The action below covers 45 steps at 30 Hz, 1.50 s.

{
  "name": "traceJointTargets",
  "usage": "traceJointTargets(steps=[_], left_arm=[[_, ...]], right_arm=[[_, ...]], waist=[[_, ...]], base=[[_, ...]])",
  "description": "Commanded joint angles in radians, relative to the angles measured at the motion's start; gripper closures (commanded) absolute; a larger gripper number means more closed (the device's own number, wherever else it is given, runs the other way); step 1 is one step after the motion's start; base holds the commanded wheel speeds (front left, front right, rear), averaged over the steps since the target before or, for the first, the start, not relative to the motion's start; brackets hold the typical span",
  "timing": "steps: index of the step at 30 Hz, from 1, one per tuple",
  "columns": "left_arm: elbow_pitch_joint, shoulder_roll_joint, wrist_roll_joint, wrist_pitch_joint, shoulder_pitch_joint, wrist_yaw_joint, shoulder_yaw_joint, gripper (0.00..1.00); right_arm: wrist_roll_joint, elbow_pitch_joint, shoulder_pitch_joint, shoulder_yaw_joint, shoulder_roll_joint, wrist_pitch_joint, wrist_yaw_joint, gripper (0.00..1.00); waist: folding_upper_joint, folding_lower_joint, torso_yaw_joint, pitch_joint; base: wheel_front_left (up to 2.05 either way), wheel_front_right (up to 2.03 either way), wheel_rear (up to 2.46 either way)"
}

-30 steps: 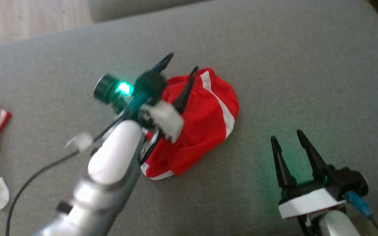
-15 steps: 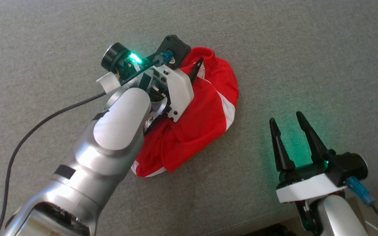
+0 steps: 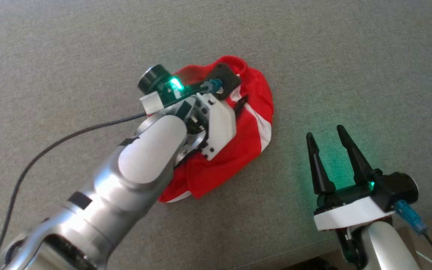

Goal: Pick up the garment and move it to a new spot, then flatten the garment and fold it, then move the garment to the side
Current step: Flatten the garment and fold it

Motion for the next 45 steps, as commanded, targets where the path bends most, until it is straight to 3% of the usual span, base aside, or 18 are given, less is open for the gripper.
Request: traceJointTargets(steps=[1,3,4,5,6,7,9,21,29,34,39,45], left_arm=[[-0.024,0.025,-0.006,0.008,-0.047,0.002,0.012,0.0],[-0.012,0.038,-0.009,0.023,-0.056,0.002,-0.004,0.0],[-0.007,0.042,-0.011,0.028,-0.059,0.002,-0.01,0.07],[-0.005,0.044,-0.014,0.032,-0.06,0.002,-0.014,0.22],[-0.004,0.044,-0.019,0.036,-0.061,0.002,-0.017,0.51],[-0.004,0.044,-0.024,0.039,-0.06,0.002,-0.02,0.63],[-0.008,0.042,-0.043,0.041,-0.057,0.002,-0.03,1.0],[-0.118,0.037,-0.381,0.011,-0.118,0.002,-0.072,1.0],[-0.166,0.066,-0.52,-0.004,-0.259,0.002,-0.015,1.0],[-0.164,0.1,-0.544,-0.02,-0.323,0.002,0.013,1.0],[-0.169,0.107,-0.597,-0.048,-0.215,0.017,0.029,1.0],[-0.164,0.131,-0.606,-0.163,0.079,0.075,-0.011,1.0]], right_arm=[[0.007,-0.026,-0.012,0.028,-0.002,-0.004,-0.001,0.0],[0.01,-0.024,-0.012,0.033,-0.002,-0.004,-0.001,0.0],[0.012,-0.023,-0.011,0.035,-0.002,-0.004,-0.001,0.0],[0.013,-0.021,-0.01,0.037,-0.002,-0.004,-0.001,0.0],[0.014,-0.02,-0.009,0.038,-0.002,-0.004,-0.001,0.0],[0.015,-0.018,-0.006,0.039,-0.002,-0.004,-0.001,0.0],[0.016,-0.014,-0.001,0.041,-0.002,-0.004,-0.001,0.0],[0.046,0.011,0.015,0.079,-0.002,-0.004,-0.001,0.0],[0.06,0.026,0.046,0.083,-0.002,-0.004,-0.001,0.0],[0.051,0.034,0.069,0.064,-0.002,-0.004,-0.001,0.0],[0.039,0.026,0.085,0.03,-0.002,-0.004,-0.001,0.0],[0.029,0.014,0.085,0.011,-0.002,-0.004,-0.001,0.0]], waist=[[0.0,0.0001,-0.004,-0.001],[0.0,0.0001,-0.009,-0.003],[0.0,0.0001,-0.011,-0.004],[0.0,0.0001,-0.013,-0.006],[0.0,0.0001,-0.016,-0.01],[0.0,0.0001,-0.017,-0.014],[0.0,0.0001,-0.021,-0.024],[0.0,0.0001,-0.078,-0.154],[0.0,0.0001,-0.113,-0.24],[0.0,0.0001,-0.116,-0.291],[0.0,0.0001,-0.089,-0.299],[0.0,0.0001,-0.039,-0.259]], base=[[0.0,0.0,0.0],[0.0,0.0,0.0],[0.0,0.0,0.0],[0.0,0.0,0.0],[0.0,0.0,0.0],[0.0,0.0,0.0],[0.0,0.0,0.0],[0.0,0.0,0.0],[0.0,0.0,0.0],[0.0,0.0,0.0],[0.0,0.0,0.0],[0.0,0.0,0.0]])
